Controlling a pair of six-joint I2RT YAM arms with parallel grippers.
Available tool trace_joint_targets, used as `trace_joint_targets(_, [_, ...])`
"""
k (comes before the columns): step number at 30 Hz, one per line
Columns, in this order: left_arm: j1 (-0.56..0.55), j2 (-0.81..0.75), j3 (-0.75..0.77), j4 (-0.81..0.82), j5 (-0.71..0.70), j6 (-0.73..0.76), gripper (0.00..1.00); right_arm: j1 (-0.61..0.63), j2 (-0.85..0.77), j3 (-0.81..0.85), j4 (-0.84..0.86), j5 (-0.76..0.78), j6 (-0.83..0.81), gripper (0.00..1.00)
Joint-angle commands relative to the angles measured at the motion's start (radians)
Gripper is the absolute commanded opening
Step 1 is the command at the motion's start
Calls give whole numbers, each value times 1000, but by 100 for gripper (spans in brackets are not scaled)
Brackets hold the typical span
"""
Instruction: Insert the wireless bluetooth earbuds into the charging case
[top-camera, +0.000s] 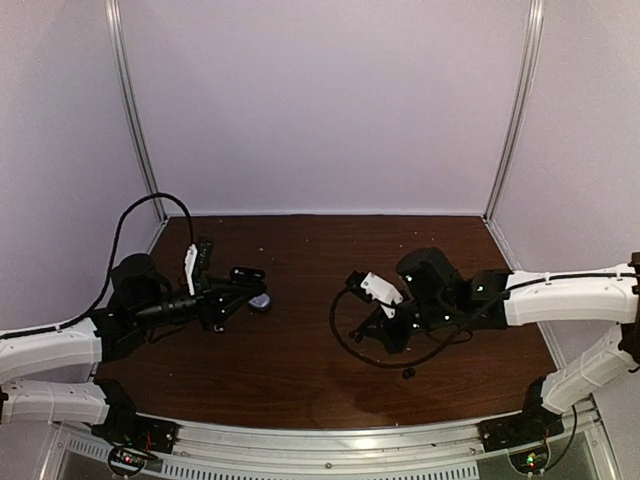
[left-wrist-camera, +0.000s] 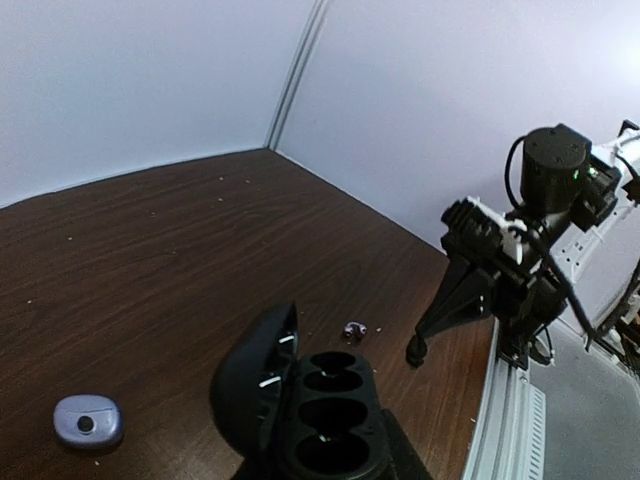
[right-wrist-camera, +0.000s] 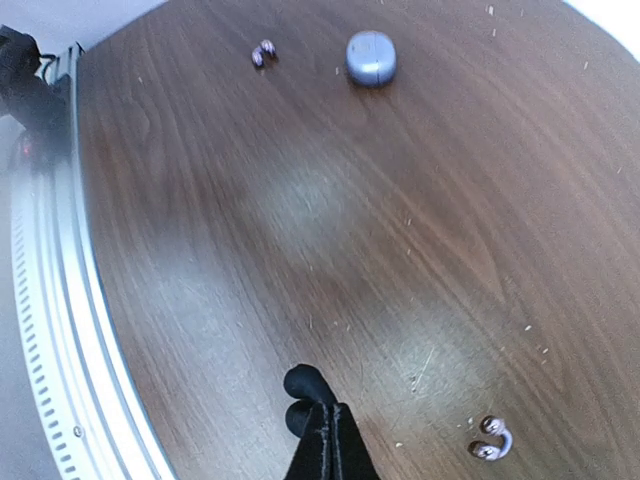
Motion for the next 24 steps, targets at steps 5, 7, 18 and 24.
trace_joint_targets(5, [-14, 30, -92, 366, 296, 72, 0, 18, -219, 96, 19, 20, -108, 0])
trace_joint_targets(7, [-43, 26, -95, 381, 314, 102, 0, 35, -242, 125, 11, 14, -120, 0])
trace_joint_targets(18, [-199, 104, 15, 248, 285, 333, 0, 228, -205, 307, 31, 38, -138, 0])
trace_joint_targets(24, [-237, 150, 64, 220, 249, 357, 0, 309, -156, 336, 68, 104, -122, 0])
